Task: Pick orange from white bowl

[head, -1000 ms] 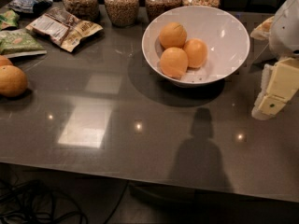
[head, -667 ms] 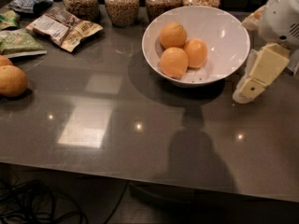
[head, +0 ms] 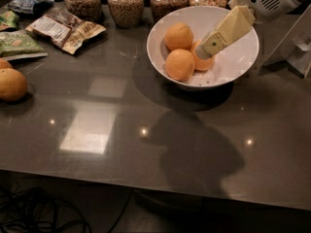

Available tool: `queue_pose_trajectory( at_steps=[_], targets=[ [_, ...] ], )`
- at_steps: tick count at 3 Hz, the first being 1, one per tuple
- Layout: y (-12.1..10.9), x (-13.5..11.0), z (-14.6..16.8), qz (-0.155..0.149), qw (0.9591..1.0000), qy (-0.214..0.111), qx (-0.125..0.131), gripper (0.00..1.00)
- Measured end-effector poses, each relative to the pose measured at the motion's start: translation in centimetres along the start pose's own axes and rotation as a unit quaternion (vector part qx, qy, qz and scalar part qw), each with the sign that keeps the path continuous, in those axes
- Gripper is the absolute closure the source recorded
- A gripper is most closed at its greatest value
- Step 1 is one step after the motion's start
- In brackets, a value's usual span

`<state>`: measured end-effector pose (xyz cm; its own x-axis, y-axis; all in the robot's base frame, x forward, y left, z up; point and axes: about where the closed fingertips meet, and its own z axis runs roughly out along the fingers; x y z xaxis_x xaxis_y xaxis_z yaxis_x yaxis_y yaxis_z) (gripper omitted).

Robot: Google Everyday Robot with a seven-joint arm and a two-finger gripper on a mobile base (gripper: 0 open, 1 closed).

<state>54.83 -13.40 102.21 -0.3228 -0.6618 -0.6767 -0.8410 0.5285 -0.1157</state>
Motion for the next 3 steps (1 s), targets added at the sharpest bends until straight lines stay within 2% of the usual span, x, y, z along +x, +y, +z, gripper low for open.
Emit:
queue_pose_trajectory(
  at_steps=[1, 2, 3],
  targets=[
    [0.0, 0.0, 0.0, 0.0, 1.0, 0.0, 0.0, 0.0],
    [-1.6, -0.9, 1.0, 0.014, 0.9995, -0.021, 0.019, 0.0],
    [-4.5, -2.6, 2.7, 0.032, 0.9975, -0.044, 0.044, 0.0]
  ],
)
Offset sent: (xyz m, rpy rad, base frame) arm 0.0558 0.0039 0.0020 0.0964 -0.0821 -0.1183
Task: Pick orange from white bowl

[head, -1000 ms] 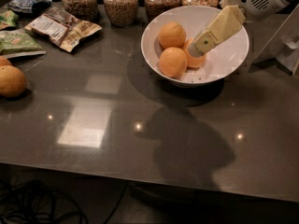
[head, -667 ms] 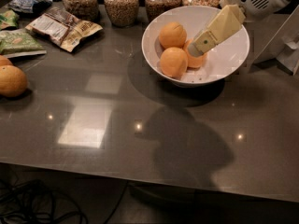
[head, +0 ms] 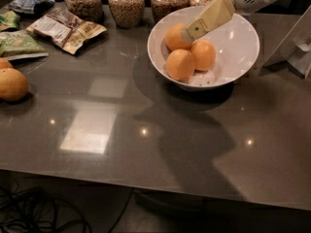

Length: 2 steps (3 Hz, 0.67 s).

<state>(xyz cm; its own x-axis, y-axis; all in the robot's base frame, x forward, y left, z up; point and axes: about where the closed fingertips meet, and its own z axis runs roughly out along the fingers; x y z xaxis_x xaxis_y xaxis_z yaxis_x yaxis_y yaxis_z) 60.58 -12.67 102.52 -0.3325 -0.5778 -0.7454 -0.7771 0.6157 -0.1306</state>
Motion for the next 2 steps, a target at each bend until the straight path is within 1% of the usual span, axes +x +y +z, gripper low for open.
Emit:
queue_pose_trajectory(
  at_steps=[1, 2],
  targets=[
    [-2.2, -0.9, 2.5, 0.024, 0.9995, -0.012, 0.018, 0.0],
    [-3.5, -1.0, 5.0, 0.045, 0.9987, -0.012, 0.021, 0.16]
  ],
)
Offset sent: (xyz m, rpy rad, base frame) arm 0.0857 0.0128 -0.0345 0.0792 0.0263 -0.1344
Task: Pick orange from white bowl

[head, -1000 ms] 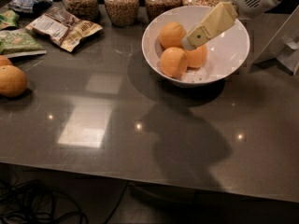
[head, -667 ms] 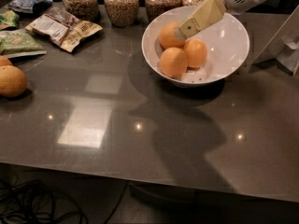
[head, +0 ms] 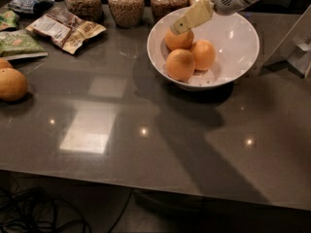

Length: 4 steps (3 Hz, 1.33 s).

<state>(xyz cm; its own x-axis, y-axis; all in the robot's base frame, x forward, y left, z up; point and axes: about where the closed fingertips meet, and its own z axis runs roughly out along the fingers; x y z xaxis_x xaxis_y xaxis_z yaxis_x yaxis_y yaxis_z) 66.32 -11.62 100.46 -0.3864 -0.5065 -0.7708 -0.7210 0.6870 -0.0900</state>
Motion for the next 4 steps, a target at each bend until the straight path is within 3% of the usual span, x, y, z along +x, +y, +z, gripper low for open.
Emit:
queue_pose_trajectory(
  at_steps=[1, 4],
  targets=[
    [-0.8, 0.3, 3.0, 0.015, 0.9998, 0.016, -0.001, 0.21],
    [-2.4, 1.2, 6.9, 0.042, 0.9982, 0.044, 0.003, 0.22]
  ],
)
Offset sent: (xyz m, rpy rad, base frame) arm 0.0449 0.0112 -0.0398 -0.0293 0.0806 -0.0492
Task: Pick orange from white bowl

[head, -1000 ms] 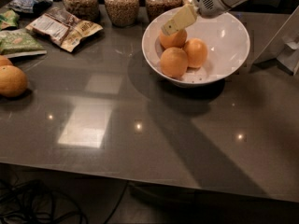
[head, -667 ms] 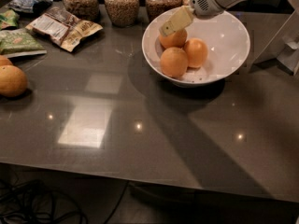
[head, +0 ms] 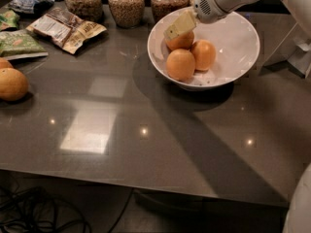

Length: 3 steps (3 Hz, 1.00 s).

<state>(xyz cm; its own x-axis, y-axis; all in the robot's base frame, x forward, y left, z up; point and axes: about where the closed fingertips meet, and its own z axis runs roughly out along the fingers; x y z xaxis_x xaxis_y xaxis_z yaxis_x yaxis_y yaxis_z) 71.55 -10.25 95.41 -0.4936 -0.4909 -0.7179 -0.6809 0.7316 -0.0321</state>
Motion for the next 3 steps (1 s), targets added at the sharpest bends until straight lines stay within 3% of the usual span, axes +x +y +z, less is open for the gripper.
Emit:
queue_pose_trajectory(
  at_steps=[3],
  targets=[
    [-0.9, 1.4, 2.5, 0.006, 0.9994, 0.029, 0.015, 0.26]
  ],
)
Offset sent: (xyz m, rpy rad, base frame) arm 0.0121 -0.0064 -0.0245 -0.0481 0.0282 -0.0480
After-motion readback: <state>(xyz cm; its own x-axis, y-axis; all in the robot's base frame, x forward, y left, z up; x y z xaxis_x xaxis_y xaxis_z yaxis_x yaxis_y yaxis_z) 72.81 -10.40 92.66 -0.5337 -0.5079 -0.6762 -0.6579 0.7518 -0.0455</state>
